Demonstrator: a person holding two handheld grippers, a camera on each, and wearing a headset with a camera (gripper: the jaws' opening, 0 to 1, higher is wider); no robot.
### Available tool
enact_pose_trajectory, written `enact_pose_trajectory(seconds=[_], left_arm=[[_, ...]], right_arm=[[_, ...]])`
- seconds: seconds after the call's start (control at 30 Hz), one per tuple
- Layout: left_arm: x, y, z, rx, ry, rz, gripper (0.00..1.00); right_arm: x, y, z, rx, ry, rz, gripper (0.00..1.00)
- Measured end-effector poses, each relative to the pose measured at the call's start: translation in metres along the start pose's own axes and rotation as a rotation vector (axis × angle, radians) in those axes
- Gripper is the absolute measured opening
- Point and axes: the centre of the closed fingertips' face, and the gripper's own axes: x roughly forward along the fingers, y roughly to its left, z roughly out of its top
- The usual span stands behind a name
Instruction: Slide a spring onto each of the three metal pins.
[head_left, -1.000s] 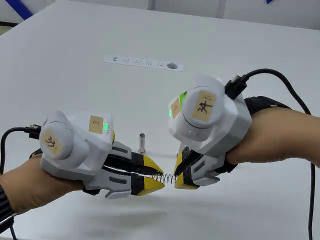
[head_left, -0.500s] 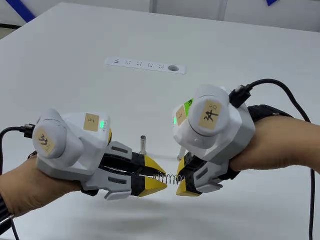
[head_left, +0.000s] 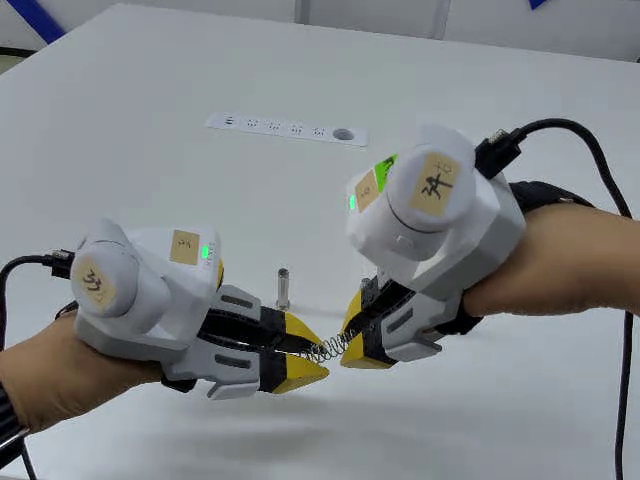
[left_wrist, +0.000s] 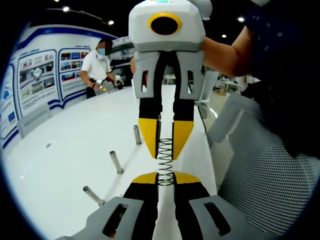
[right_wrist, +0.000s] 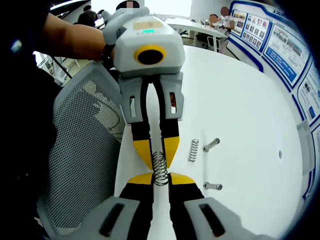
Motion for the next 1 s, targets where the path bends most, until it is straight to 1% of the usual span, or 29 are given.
enact_pose_trajectory(seconds=[0.17,0.33,0.43,0.6,0.73,0.87,1.0], left_arm=[[0.001,0.0,-0.001,-0.005,-0.003,-0.001,0.1],[0.001,0.0,-0.001,-0.007,-0.006,0.001,0.11],[0.002,0.0,0.0,-0.009,-0.012,0.0,0.11],[0.003,0.001,0.001,-0.009,-0.013,0.001,0.11],[0.005,0.001,-0.002,-0.004,0.0,0.004,0.11],[0.006,0.002,-0.002,-0.004,0.002,0.007,0.12],[0.004,0.003,-0.004,-0.007,0.006,0.011,0.15]], right_arm=[[0.0,0.002,0.01,-0.022,-0.007,0.002,0.12],[0.0,0.003,0.017,-0.043,-0.005,0.002,0.11],[-0.001,0.003,0.021,-0.05,-0.014,0.003,0.11],[-0.002,0.002,0.023,-0.054,-0.013,0.004,0.11],[-0.001,0.002,0.022,-0.052,-0.009,0.006,0.11],[-0.001,0.002,0.021,-0.052,-0.004,0.009,0.11],[-0.003,-0.001,0.019,-0.052,0.002,0.003,0.11]])
